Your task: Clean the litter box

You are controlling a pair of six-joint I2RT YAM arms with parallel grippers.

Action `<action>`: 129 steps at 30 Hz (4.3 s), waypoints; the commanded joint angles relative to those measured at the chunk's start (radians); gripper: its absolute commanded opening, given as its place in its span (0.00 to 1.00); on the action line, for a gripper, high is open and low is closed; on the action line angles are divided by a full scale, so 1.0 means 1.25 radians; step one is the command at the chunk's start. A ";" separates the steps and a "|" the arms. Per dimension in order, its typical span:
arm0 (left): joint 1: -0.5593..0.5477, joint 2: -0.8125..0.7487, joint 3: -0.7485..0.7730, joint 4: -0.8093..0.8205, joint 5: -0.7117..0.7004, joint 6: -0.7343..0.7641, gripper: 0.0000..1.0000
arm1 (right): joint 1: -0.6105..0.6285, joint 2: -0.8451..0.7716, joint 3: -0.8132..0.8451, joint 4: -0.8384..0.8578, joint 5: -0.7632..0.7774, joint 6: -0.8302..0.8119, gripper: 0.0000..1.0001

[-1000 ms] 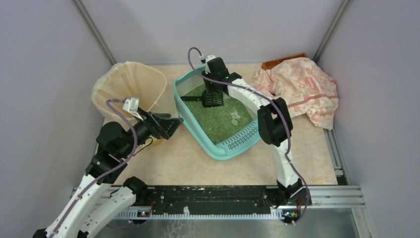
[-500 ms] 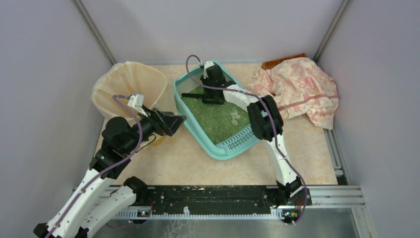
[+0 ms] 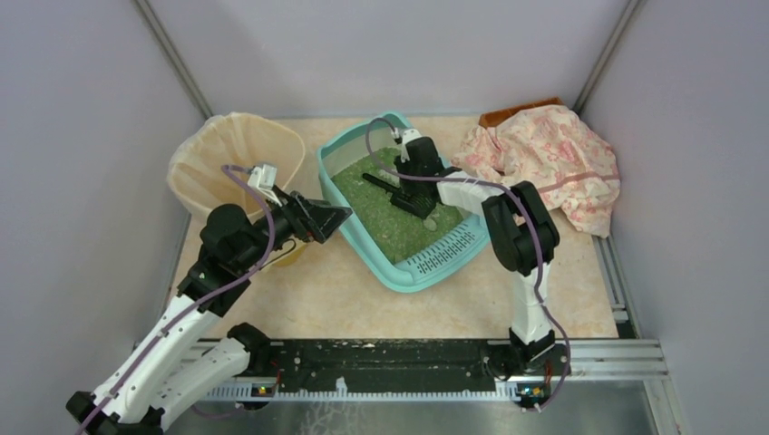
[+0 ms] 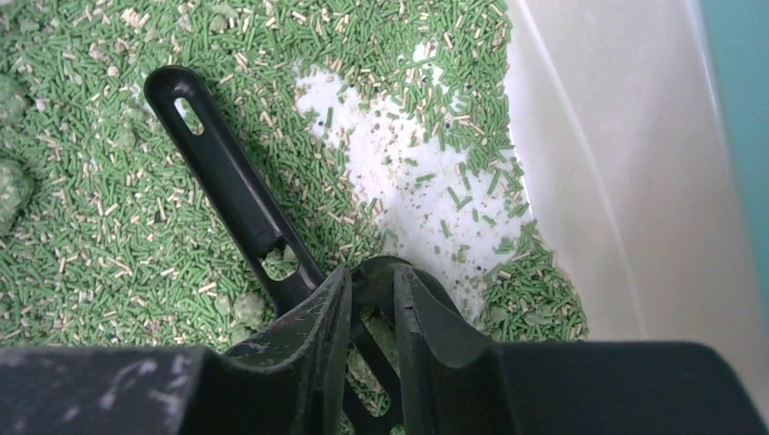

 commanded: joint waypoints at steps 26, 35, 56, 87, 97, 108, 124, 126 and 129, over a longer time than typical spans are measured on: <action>-0.002 -0.085 -0.021 -0.030 -0.036 0.017 0.96 | 0.077 0.119 0.212 -0.107 -0.096 -0.185 0.60; -0.002 -0.109 -0.029 -0.033 -0.043 0.013 0.96 | 0.077 0.143 0.223 -0.147 -0.058 -0.148 0.56; -0.002 -0.176 -0.027 -0.085 -0.075 0.045 0.96 | 0.072 0.036 0.175 -0.101 0.101 -0.126 0.00; -0.003 -0.015 -0.184 0.560 0.358 -0.070 0.98 | -0.127 -0.300 -0.052 0.458 -0.621 0.393 0.00; -0.002 0.092 -0.286 0.991 0.331 -0.188 0.95 | -0.180 -0.206 -0.091 1.072 -0.728 0.909 0.00; -0.003 0.223 -0.272 1.136 0.298 -0.195 0.94 | -0.179 -0.246 -0.071 1.376 -0.683 1.161 0.00; -0.015 0.470 -0.193 1.393 0.218 -0.301 0.96 | -0.093 -0.309 0.042 1.387 -0.681 1.213 0.00; -0.019 0.500 -0.173 1.419 0.216 -0.315 0.96 | -0.087 -0.306 0.046 1.389 -0.679 1.217 0.00; -0.021 0.550 -0.144 1.471 0.203 -0.345 0.95 | -0.074 -0.299 0.059 1.388 -0.676 1.215 0.00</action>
